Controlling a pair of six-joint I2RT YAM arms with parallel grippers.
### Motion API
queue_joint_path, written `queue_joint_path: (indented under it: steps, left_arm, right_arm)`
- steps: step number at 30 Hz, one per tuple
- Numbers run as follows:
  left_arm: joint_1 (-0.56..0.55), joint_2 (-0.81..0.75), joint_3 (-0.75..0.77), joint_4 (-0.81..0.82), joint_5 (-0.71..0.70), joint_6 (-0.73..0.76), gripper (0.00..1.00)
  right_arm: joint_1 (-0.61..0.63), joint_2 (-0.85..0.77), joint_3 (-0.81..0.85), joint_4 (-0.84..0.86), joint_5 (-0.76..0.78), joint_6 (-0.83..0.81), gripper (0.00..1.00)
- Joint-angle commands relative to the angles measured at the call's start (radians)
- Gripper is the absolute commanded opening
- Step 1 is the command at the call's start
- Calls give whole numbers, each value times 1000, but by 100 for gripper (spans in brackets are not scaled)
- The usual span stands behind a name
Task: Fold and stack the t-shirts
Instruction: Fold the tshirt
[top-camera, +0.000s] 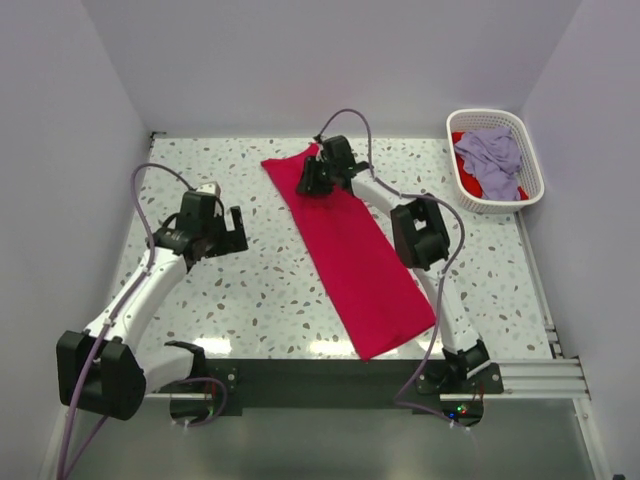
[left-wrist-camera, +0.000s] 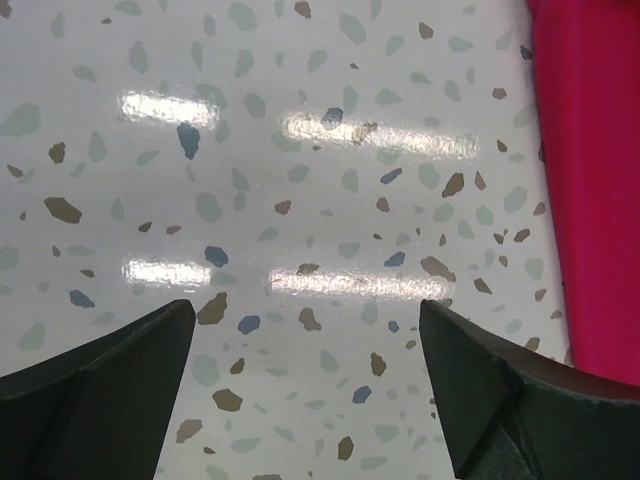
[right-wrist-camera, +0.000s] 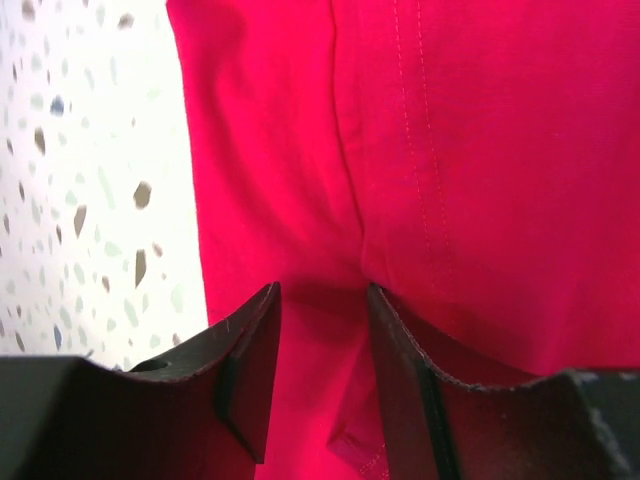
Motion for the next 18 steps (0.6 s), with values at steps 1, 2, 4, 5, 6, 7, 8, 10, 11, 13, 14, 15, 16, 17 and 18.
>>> queue_joint_path:
  steps: [1, 2, 4, 5, 6, 7, 8, 10, 11, 13, 14, 15, 16, 17, 18]
  left_arm:
    - [-15, -5, -18, 54, 74, -12, 100]
    - [-20, -5, -22, 56, 79, -12, 100]
    - [-29, -5, -28, 56, 92, -12, 100]
    - [-35, -5, -32, 59, 97, -15, 100]
    - [-38, -3, -35, 60, 97, -17, 100]
    - [-43, -3, -46, 65, 129, -19, 100]
    - [-56, 0, -51, 68, 137, -29, 100]
    - [-75, 4, -74, 80, 163, -45, 100]
    - [-101, 9, -81, 86, 171, -64, 100]
    - [-135, 21, -103, 105, 184, -89, 100]
    - [-179, 26, -107, 109, 184, -118, 100]
    - [-204, 35, -112, 115, 184, -133, 100]
    - [-230, 43, -120, 128, 181, -149, 100]
    - [-288, 50, -121, 134, 178, -182, 100]
    - [-315, 67, -117, 146, 171, -198, 100]
  right_arm:
    - [-93, 44, -17, 24, 107, 108, 46]
    - [-104, 43, -14, 31, 108, 122, 47]
    - [-129, 37, -2, 48, 115, 139, 52]
    - [-135, 34, 29, 47, 116, 138, 54]
    - [-144, 34, 49, 36, 110, 129, 59]
    - [-147, 34, 73, 24, 111, 121, 61]
    - [-149, 28, 121, 10, 111, 113, 63]
    - [-152, 12, 161, -22, 92, 87, 69]
    - [-152, -3, 179, -33, 87, 78, 70]
    - [-153, -77, 170, -51, 76, 50, 74]
    - [-152, -107, 146, -62, 72, 37, 75]
    - [-150, -179, 126, -93, 72, 3, 75]
    - [-152, -218, 101, -119, 70, -14, 75]
    - [-150, -259, 30, -146, 97, -34, 75]
    - [-152, -361, -23, -194, 117, -54, 74]
